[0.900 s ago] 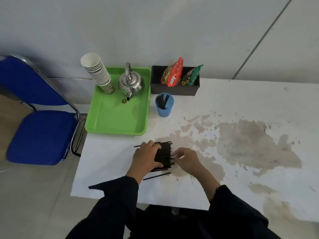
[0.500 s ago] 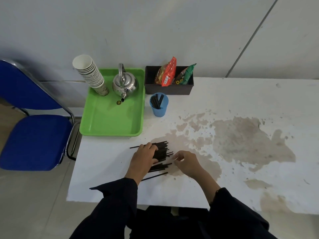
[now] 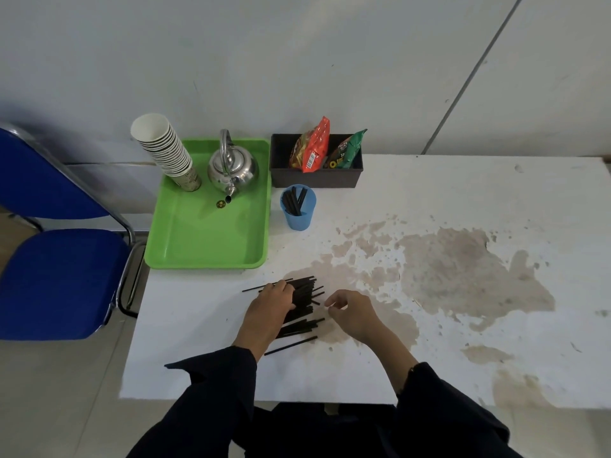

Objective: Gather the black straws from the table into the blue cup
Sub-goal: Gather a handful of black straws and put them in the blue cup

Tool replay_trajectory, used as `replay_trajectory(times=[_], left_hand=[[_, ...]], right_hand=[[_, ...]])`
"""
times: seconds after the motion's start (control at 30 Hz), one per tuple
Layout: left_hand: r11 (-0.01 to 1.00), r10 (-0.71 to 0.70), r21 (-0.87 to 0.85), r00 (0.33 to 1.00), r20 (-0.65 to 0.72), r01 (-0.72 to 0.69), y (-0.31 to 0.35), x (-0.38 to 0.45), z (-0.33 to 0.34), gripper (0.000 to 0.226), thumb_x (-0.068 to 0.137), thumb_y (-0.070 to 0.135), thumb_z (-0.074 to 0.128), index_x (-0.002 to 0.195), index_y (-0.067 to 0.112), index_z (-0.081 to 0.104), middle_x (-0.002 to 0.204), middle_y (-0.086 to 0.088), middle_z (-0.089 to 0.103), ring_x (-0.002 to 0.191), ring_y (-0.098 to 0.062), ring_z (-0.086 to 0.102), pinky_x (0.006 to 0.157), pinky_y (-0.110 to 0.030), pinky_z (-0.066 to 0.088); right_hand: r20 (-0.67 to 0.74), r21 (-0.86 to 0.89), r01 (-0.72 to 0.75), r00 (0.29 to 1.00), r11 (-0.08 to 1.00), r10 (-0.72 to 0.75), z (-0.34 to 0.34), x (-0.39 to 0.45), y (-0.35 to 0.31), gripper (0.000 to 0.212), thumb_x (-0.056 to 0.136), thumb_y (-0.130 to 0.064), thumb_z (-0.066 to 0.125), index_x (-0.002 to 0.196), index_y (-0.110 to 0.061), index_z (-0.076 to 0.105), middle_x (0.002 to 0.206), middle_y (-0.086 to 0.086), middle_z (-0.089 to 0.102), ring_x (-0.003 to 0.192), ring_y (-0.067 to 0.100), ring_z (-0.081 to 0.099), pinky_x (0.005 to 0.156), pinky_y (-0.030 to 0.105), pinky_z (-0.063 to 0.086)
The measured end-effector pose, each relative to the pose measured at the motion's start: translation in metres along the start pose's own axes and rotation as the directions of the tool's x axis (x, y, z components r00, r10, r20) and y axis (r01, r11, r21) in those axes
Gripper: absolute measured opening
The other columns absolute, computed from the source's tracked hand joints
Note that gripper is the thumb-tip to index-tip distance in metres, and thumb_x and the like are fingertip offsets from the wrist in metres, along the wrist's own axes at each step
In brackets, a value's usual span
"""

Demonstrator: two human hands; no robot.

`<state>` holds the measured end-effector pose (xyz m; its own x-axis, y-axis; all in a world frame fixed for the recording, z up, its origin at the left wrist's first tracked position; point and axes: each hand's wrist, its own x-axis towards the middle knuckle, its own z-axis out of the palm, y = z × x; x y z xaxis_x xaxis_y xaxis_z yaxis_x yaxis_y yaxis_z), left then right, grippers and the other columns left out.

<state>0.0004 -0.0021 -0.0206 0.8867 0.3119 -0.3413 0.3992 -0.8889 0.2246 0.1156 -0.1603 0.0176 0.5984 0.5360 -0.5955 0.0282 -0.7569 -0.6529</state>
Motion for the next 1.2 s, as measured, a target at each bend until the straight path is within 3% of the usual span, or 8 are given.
replay_trajectory(times=[0.23,0.5,0.6,0.73,0.9,1.03,1.1,1.2], left_hand=[[0.999,-0.045,-0.027,0.999,-0.010,0.045,0.001,-0.002,-0.002,0.022,0.101,0.021,0.049,0.120,0.009,0.053,0.118,-0.006,0.057,0.108,-0.022,0.054,0.085,-0.028,0.044],[0.987,-0.141,-0.073,0.989,0.035,0.144,-0.001,-0.001,-0.007,0.025,0.102,0.021,0.046,0.122,0.007,0.051,0.121,-0.008,0.055,0.109,-0.023,0.053,0.086,-0.028,0.044],[0.945,-0.248,-0.209,0.967,0.051,0.253,0.000,0.003,-0.017,0.027,0.102,0.024,0.045,0.120,0.006,0.053,0.116,-0.010,0.057,0.104,-0.026,0.056,0.084,-0.032,0.044],[0.759,-0.316,-0.574,0.945,0.090,0.308,0.001,0.000,-0.045,0.028,0.101,0.034,0.047,0.104,0.008,0.059,0.093,-0.008,0.062,0.085,-0.025,0.060,0.072,-0.035,0.047],[0.516,-0.297,-0.824,0.951,0.085,0.234,0.008,-0.007,-0.087,0.031,0.100,0.044,0.043,0.096,0.024,0.065,0.079,-0.005,0.061,0.062,-0.016,0.052,0.061,-0.031,0.042],[0.286,-0.339,-0.954,0.941,-0.017,0.086,0.020,-0.002,-0.119,0.025,0.101,0.041,0.044,0.088,0.030,0.062,0.083,-0.003,0.059,0.074,-0.019,0.055,0.074,-0.040,0.049],[0.198,-0.339,-0.980,0.939,-0.062,0.007,0.025,0.000,-0.134,0.024,0.098,0.041,0.045,0.082,0.040,0.062,0.086,-0.001,0.059,0.081,-0.019,0.058,0.089,-0.049,0.051],[0.164,-0.349,-0.982,0.926,-0.143,-0.090,0.032,0.001,-0.151,0.030,0.102,0.032,0.043,0.081,0.043,0.060,0.085,0.004,0.060,0.080,-0.013,0.058,0.089,-0.047,0.051]], right_hand=[[-0.010,0.069,-0.014,1.000,0.997,0.015,-0.001,-0.003,-0.009,0.016,0.089,-0.010,0.055,0.097,-0.013,0.069,0.082,-0.008,0.057,0.068,0.006,0.051,0.053,0.010,0.039],[-0.004,0.116,-0.050,0.999,0.992,0.051,0.002,-0.002,-0.016,0.015,0.090,-0.011,0.054,0.095,-0.015,0.068,0.086,-0.003,0.058,0.068,0.011,0.053,0.057,0.015,0.042],[0.004,0.172,-0.080,0.997,0.982,0.080,0.004,-0.002,-0.019,0.014,0.089,-0.012,0.055,0.093,-0.017,0.068,0.083,-0.002,0.060,0.072,0.019,0.059,0.067,0.028,0.054],[-0.009,0.356,-0.127,0.990,0.926,0.139,0.006,-0.003,-0.031,0.013,0.089,-0.019,0.056,0.096,-0.024,0.066,0.098,0.002,0.065,0.093,0.021,0.065,0.088,0.037,0.056],[0.101,0.823,-0.198,0.973,0.532,0.205,0.008,-0.011,-0.068,0.025,0.098,-0.022,0.046,0.118,-0.014,0.058,0.119,0.003,0.061,0.114,0.018,0.057,0.100,0.033,0.045],[0.274,0.955,-0.285,0.954,0.084,0.123,0.014,-0.017,-0.095,0.040,0.101,-0.021,0.030,0.130,-0.004,0.051,0.129,0.010,0.057,0.127,0.025,0.048,0.113,0.040,0.032],[0.315,0.949,-0.315,0.946,-0.019,0.080,0.013,-0.017,-0.108,0.044,0.102,-0.024,0.025,0.129,-0.002,0.052,0.132,0.015,0.056,0.127,0.025,0.048,0.115,0.040,0.030],[0.322,0.941,-0.322,0.947,-0.102,-0.012,0.008,-0.018,-0.126,0.050,0.103,-0.029,0.022,0.127,0.001,0.053,0.133,0.020,0.056,0.127,0.025,0.050,0.116,0.039,0.029]])
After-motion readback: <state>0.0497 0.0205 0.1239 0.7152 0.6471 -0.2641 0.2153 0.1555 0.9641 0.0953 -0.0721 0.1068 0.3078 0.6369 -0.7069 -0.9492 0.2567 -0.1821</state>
